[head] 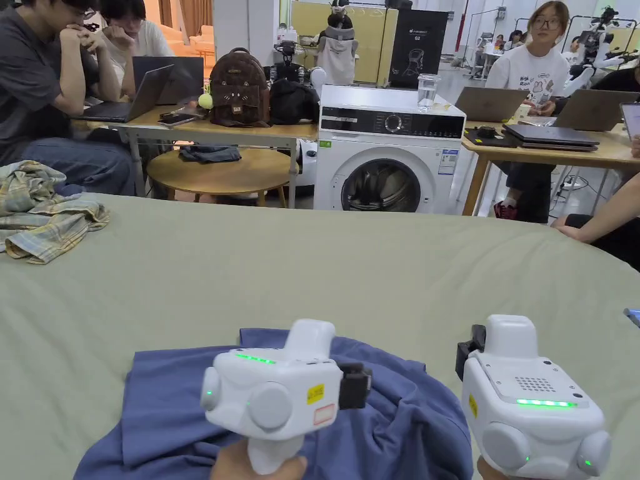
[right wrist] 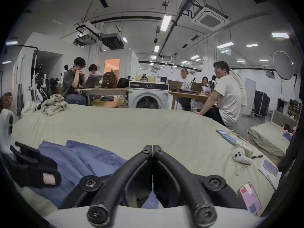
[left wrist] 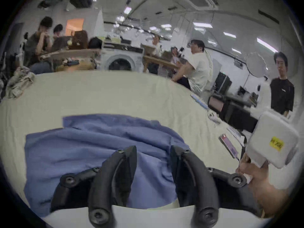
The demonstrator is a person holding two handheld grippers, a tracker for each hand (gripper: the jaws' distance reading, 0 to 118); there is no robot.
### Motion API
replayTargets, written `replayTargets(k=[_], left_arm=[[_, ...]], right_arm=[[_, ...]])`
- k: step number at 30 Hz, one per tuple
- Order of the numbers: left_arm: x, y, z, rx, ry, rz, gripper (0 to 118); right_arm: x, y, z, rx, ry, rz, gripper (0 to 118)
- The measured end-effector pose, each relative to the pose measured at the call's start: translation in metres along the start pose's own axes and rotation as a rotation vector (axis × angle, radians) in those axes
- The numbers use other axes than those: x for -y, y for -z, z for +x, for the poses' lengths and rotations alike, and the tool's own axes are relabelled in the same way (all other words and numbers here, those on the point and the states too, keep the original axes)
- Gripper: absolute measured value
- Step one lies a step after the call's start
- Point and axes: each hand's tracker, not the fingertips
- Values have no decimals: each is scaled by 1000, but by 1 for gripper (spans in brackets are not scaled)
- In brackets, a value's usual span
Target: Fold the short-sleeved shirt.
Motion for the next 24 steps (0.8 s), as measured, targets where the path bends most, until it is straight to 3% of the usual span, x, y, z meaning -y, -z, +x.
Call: replayTargets(k=[2, 6, 12, 15, 21, 23, 24], left_arm=[[0, -19, -13, -79, 18, 28, 0], [6, -45, -40, -251, 47, 83, 0], [-9, -70, -118, -379, -82, 33, 0], [-28, -69, -173, -385, -180, -9, 0], [-57, -31, -251, -438, -243, -176, 0], [-61, -16, -272, -386, -293, -240, 21], [-61, -7, -279, -394, -316, -267, 39]], right_arm=[[-3, 1, -12, -10, 3, 3, 0], [-8, 3, -34, -56, 22, -2, 0], [-11, 14, -56, -102, 15, -16, 0], [-13, 20, -61, -106, 8, -27, 0], [-10, 34, -63, -115, -12, -55, 0], [-7, 39, -63, -110, -21, -68, 0], [-6, 40, -62, -111, -22, -71, 0]])
